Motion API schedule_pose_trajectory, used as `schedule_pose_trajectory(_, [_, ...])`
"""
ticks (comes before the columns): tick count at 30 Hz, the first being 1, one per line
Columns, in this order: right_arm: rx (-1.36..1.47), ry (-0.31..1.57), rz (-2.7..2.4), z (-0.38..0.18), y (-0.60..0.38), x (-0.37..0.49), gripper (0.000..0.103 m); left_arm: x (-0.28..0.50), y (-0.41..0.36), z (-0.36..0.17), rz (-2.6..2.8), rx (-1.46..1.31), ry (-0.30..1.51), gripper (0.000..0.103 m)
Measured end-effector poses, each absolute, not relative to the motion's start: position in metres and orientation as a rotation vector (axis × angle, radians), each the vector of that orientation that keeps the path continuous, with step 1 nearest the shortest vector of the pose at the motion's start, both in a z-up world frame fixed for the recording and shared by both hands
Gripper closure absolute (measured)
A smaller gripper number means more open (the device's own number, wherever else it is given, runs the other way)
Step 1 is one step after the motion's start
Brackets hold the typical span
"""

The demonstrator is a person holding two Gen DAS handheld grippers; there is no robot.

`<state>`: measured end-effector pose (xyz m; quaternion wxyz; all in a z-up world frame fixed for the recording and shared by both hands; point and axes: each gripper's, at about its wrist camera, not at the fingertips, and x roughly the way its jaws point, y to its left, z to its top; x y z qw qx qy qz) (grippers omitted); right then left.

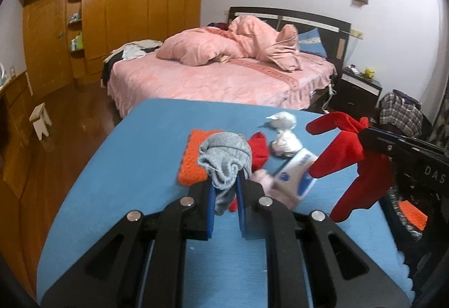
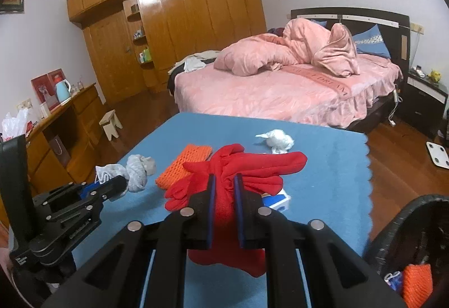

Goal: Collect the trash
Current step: 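Carry the grey sock and red glove over the bin and open both grippers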

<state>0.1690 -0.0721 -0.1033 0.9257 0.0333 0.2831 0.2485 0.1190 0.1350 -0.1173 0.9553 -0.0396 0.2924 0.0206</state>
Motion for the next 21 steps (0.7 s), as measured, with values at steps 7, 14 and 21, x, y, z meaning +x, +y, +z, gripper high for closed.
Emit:
schedule_pose_trajectory(7, [0.112, 0.557, 0.412, -0.094, -0.121, 0.153, 0.09, 0.115, 0.087, -0.104, -0.075, -0.072, 0.576, 0.091])
schedule_pose_trajectory(14, [0.141, 0.549, 0.29, -0.094, -0.178, 0.143, 0.09, 0.121, 0.032, -0.103, -0.193, -0.05, 0.578, 0.091])
schedule_pose_trajectory(21, [0.169, 0.546, 0.147, -0.101, -0.243, 0.128, 0.09, 0.129, -0.019, -0.103, -0.289, -0.04, 0.576, 0.091])
